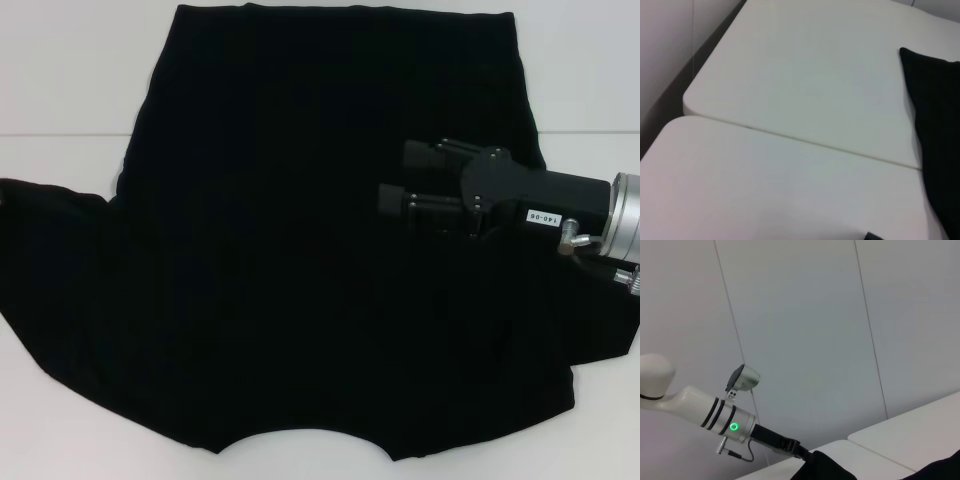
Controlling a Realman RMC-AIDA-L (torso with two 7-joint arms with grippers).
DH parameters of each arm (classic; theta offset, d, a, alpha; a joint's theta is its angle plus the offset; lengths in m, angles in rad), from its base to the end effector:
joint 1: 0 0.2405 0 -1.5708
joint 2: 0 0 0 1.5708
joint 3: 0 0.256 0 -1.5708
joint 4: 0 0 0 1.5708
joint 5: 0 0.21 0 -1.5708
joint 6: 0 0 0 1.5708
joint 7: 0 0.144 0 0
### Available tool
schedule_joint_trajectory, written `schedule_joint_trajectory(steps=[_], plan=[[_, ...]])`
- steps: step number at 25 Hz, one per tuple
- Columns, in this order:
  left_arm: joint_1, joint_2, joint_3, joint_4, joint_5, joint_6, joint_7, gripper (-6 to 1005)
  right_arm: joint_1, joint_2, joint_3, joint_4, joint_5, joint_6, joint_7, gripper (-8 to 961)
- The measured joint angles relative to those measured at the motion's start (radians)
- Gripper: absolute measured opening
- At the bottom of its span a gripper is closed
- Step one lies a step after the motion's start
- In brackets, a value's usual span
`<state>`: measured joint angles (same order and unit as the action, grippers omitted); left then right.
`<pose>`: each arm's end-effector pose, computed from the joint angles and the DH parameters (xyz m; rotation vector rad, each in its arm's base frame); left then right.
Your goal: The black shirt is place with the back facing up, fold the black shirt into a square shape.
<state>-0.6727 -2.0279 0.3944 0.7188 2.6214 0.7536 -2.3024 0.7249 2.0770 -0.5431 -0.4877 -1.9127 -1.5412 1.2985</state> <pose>-0.3622 0.4167 0.0997 -1.5977 -1.3763 -0.2418 0.2021 0.3740 -0.0044 -2.6436 0.4960 0.9972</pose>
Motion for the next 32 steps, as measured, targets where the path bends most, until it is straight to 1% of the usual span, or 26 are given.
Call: schedule_joint_trajectory(steps=[6,10,16,20,22,29,32], plan=[[-0.012,0.002,0.0,0.0,0.0,-0.002,0.001,26,-0.001,0.0,0.0,0.0,0.001,0.0,0.006,882],[-0.014,-0.004,0.0,0.0,0.0,0.015,-0.001,27,-0.001,0.0,0.0,0.0,0.001,0.0,0.007,882],[-0.016,-0.006,0.0,0.013,-0.039,0.125,-0.001,28,-0.001,-0.002,0.0,0.0,0.001,0.001,0.008,882],[-0.037,-0.006,0.007,0.014,-0.066,0.165,0.022,28,-0.001,-0.005,0.0,0.0,0.003,0.0,0.01,882],[-0.048,-0.01,0.035,0.01,-0.078,0.172,0.033,29,-0.001,-0.005,0.0,0.0,0.005,-0.001,0.012,882],[-0.068,-0.028,0.188,0.011,-0.137,0.192,0.037,30,-0.009,-0.007,0.0,0.0,0.015,-0.005,0.012,882],[-0.066,-0.032,0.216,0.017,-0.157,0.214,0.043,30,-0.012,-0.005,0.0,0.0,0.016,-0.006,0.013,882]])
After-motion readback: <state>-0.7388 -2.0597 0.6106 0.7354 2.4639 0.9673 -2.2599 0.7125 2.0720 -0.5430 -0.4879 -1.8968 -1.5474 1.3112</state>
